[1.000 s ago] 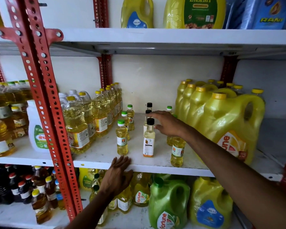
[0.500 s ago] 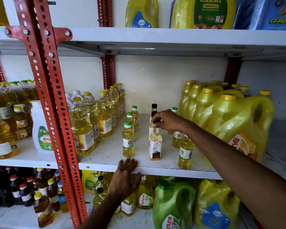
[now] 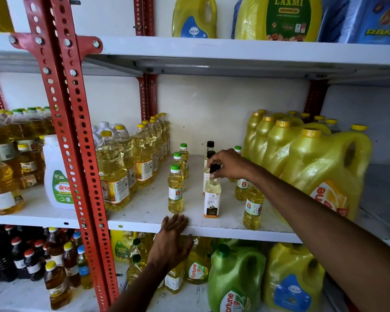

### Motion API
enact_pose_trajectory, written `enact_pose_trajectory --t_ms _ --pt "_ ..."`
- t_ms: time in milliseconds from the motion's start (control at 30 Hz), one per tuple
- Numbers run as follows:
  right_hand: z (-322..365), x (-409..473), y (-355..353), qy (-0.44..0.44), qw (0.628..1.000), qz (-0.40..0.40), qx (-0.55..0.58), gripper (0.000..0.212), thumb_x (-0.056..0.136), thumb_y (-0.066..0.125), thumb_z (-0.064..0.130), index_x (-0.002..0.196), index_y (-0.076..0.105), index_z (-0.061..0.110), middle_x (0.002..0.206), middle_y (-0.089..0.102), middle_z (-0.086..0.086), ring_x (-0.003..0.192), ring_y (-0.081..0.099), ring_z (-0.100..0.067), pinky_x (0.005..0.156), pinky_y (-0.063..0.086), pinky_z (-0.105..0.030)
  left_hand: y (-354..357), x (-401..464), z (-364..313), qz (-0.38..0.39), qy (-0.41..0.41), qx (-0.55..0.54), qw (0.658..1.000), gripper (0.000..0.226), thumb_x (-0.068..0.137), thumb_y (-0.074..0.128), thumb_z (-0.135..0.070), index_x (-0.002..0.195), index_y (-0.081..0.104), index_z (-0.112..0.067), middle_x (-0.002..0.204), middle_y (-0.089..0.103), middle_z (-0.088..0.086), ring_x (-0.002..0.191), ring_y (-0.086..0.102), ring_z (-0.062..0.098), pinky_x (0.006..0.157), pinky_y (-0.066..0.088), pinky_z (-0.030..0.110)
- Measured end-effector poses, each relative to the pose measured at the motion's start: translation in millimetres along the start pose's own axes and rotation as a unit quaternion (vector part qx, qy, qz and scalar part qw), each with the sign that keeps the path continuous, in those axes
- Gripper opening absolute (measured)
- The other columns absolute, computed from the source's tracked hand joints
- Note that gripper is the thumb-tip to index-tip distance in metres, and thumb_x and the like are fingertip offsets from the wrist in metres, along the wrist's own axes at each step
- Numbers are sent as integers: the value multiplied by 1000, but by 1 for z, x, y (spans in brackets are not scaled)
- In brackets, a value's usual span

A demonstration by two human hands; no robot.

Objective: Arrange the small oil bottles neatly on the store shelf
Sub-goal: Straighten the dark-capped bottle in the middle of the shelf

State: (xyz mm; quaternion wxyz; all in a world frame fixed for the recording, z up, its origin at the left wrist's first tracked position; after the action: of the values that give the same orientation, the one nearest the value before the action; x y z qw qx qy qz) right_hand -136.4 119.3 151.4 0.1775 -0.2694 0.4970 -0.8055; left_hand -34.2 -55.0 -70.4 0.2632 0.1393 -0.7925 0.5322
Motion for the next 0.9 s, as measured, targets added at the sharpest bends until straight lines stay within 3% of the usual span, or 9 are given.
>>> enact_pose_trajectory --t_ms 267,400,600,733,900 --pt "10 -12 -1 -13 1000 3 -4 34 71 83 13 103 72 8 96 74 -13 61 65 -10 66 56 -27 0 1 0 8 -5 4 1000 62 91 51 -49 142 45 -15 150 45 8 143 30 18 121 14 40" --pt "16 -17 -1 -16 1000 -2 -10 34 70 83 14 102 73 8 97 74 -13 68 67 -15 77 61 -37 -1 1 -1 7 -9 1 1000 61 91 54 -47 141 46 -13 148 47 9 143 32 20 121 15 41" --pt "20 -20 0 -16 1000 4 -22 36 69 84 15 103 73 9 100 74 -14 76 70 -19 79 61 -39 -3 1 -4 11 -12 0 1000 61 91 54 -47 141 46 -13 148 47 10 143 32 21 121 13 40" --pt "21 -22 0 -16 1000 7 -26 36 70 83 14 104 73 9 100 74 -13 70 65 -14 80 60 -35 -1 1 -2 12 -16 -1 1000 62 90 52 -48 140 47 -13 148 48 10 143 32 22 120 12 39" --pt "19 -23 0 -8 1000 1 -25 38 69 84 17 105 73 12 106 73 -12 97 67 -20 87 55 -33 -1 1 -3 11 -18 -4 1000 61 90 52 -49 140 47 -13 148 48 10 143 32 21 121 14 41"
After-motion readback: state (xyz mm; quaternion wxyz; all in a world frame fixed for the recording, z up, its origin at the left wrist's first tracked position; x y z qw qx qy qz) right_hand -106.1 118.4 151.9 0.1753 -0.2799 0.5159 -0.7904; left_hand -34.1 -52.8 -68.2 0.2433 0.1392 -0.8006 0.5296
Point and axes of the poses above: each hand's wrist, its own x-axis towards the middle knuckle, its own y-axis out of the palm, z = x × y, the point moved 3 cm from there along x, towards the middle knuckle
